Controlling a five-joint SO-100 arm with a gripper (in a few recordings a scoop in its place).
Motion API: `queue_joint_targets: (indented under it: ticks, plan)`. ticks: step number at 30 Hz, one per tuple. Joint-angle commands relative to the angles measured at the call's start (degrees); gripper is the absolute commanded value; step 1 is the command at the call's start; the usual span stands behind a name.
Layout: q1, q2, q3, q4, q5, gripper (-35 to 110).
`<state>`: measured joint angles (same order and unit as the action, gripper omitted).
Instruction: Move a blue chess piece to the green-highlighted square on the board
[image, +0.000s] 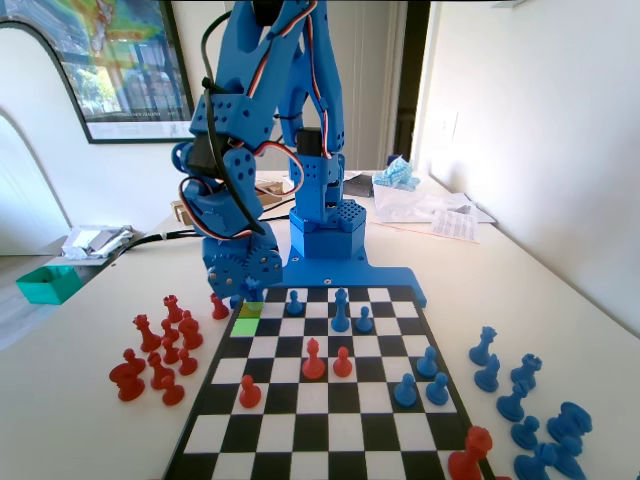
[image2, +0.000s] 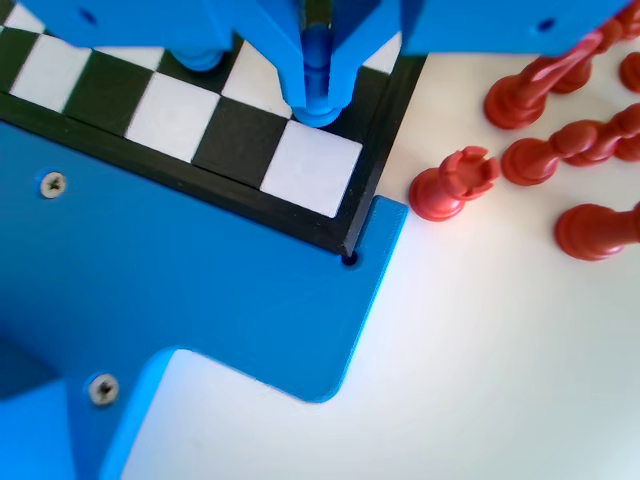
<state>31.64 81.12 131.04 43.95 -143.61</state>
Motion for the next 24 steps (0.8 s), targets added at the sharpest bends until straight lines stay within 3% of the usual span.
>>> queue_joint_targets:
  ticks: [1,10,24]
  plan:
    - [0.88,1.76,-3.08,3.60,-0.70,1]
    - [-0.62,1.85,-16.44,19.07,4.31,1]
    - [-2.37,-4.22,-20.13,14.24,14.41,1]
